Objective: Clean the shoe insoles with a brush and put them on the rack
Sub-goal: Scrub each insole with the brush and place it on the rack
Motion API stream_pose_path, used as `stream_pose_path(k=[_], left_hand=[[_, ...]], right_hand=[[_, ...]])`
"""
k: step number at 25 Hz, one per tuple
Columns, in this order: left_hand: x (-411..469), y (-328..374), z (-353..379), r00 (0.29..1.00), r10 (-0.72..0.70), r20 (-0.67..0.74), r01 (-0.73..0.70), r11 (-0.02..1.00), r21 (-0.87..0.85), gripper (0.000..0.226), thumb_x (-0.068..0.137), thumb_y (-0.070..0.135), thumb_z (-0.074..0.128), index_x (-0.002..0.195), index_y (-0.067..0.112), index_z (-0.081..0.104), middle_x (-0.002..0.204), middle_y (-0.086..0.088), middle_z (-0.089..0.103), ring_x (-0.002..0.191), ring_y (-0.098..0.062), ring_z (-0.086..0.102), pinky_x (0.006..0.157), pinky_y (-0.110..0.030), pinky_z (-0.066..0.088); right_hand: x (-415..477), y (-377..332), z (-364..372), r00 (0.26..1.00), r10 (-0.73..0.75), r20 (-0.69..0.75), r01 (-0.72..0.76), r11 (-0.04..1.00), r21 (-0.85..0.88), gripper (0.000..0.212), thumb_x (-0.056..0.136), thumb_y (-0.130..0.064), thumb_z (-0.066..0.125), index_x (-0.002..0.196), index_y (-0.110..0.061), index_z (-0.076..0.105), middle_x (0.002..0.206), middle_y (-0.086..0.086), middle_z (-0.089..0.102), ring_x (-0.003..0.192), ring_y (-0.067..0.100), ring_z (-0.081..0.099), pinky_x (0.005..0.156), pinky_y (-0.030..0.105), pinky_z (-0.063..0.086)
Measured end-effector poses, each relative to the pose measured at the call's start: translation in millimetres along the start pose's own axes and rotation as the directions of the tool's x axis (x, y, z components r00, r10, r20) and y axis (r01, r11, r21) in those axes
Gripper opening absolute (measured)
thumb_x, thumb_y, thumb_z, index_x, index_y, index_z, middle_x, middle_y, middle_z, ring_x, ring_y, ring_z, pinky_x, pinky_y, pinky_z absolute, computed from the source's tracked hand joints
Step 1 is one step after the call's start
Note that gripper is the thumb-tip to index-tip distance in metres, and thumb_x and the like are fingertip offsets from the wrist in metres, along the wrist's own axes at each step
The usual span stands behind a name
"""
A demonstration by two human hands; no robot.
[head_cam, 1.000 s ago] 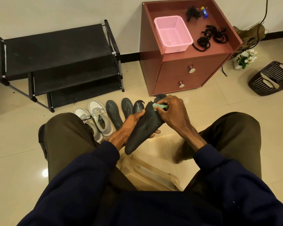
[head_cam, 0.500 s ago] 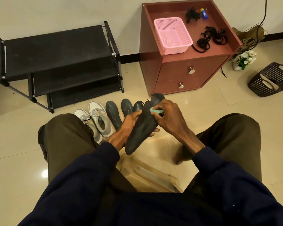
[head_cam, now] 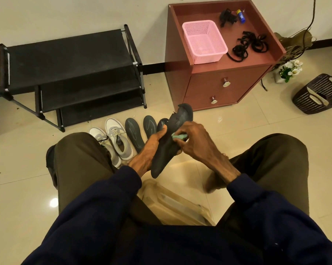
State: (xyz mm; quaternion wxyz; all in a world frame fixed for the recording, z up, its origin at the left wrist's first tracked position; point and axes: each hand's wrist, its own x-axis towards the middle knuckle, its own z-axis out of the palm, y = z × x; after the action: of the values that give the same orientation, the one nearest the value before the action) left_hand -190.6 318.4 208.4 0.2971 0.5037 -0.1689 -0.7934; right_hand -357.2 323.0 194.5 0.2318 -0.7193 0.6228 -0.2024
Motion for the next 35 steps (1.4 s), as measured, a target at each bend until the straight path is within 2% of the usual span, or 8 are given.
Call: stream_pose_path(k=[3,8,12,18,23,28,33,35], left_hand=[[-3,2,2,0.998,0.04,-0.042,-0.041,0.999,-0.002,0.043,0.104,0.042,0.049,0.128,0.008,0.06,0.099,-0.01,0.075,0.074,-0.019,0.077,0.06,-0.029,0.061],[-15,8,10,0.999,0.011,-0.038,-0.013,0.998,-0.058,0.053,0.106,0.041,0.043,0.139,0.001,0.049,0.085,-0.012,0.078,0.067,-0.023,0.077,0.055,-0.031,0.061],[-19,8,14,0.996,0.05,-0.07,-0.052,0.998,-0.036,0.052,0.107,0.04,0.044,0.143,0.003,0.048,0.1,-0.011,0.069,0.062,-0.016,0.075,0.051,-0.027,0.059],[-20,9,13,0.999,-0.026,-0.045,0.022,0.997,-0.077,0.055,0.106,0.041,0.046,0.14,-0.002,0.047,0.092,-0.02,0.077,0.072,-0.03,0.077,0.062,-0.038,0.064],[-22,8,15,0.993,0.064,-0.098,-0.065,0.998,-0.013,0.042,0.108,0.03,0.041,0.135,-0.001,0.052,0.093,-0.01,0.065,0.057,-0.011,0.071,0.046,-0.021,0.055],[-25,10,14,1.0,0.006,-0.023,-0.007,1.0,-0.024,0.035,0.108,0.022,0.038,0.126,-0.004,0.052,0.076,-0.014,0.075,0.055,-0.019,0.073,0.047,-0.026,0.056],[-16,7,7,0.997,0.039,-0.062,-0.041,0.999,-0.036,0.032,0.106,0.03,0.046,0.115,0.005,0.064,0.095,-0.014,0.07,0.066,-0.016,0.074,0.054,-0.027,0.058],[-14,6,6,0.999,0.019,-0.033,-0.022,0.997,-0.081,0.034,0.105,0.033,0.049,0.119,0.005,0.064,0.095,-0.013,0.076,0.074,-0.02,0.076,0.059,-0.03,0.061]], right_hand=[[-5,-14,5,0.988,-0.076,0.132,0.075,0.997,0.011,0.018,0.086,-0.028,0.081,0.1,-0.018,0.079,0.097,-0.003,0.071,0.086,0.012,0.06,0.074,0.036,0.058],[7,10,-7,0.993,0.039,-0.113,-0.056,0.987,-0.153,0.02,0.085,-0.029,0.081,0.099,-0.015,0.078,0.099,0.003,0.071,0.087,0.018,0.06,0.074,0.039,0.057],[2,1,3,0.984,-0.042,0.173,0.043,0.999,0.0,0.023,0.08,-0.027,0.086,0.099,-0.017,0.079,0.097,-0.003,0.069,0.082,0.013,0.062,0.073,0.038,0.06],[7,17,-8,0.991,0.058,-0.119,-0.076,0.985,-0.154,0.02,0.085,-0.026,0.081,0.1,-0.013,0.077,0.099,0.005,0.069,0.087,0.017,0.059,0.071,0.03,0.054],[-1,-5,8,0.992,-0.097,0.083,0.093,0.994,0.051,0.02,0.087,-0.024,0.08,0.103,-0.012,0.078,0.097,0.004,0.071,0.084,0.012,0.058,0.075,0.028,0.056],[8,16,-3,0.973,0.062,-0.221,-0.091,0.988,-0.126,0.022,0.088,-0.027,0.079,0.103,-0.012,0.077,0.099,0.005,0.07,0.092,0.018,0.057,0.075,0.03,0.051],[0,-8,8,0.996,-0.089,0.028,0.086,0.991,0.1,0.019,0.086,-0.025,0.082,0.102,-0.016,0.08,0.095,0.001,0.073,0.086,0.012,0.058,0.076,0.027,0.052],[2,-9,5,0.993,-0.115,0.006,0.114,0.993,0.032,0.018,0.086,-0.027,0.081,0.101,-0.017,0.079,0.095,0.0,0.072,0.086,0.012,0.055,0.077,0.028,0.048]])
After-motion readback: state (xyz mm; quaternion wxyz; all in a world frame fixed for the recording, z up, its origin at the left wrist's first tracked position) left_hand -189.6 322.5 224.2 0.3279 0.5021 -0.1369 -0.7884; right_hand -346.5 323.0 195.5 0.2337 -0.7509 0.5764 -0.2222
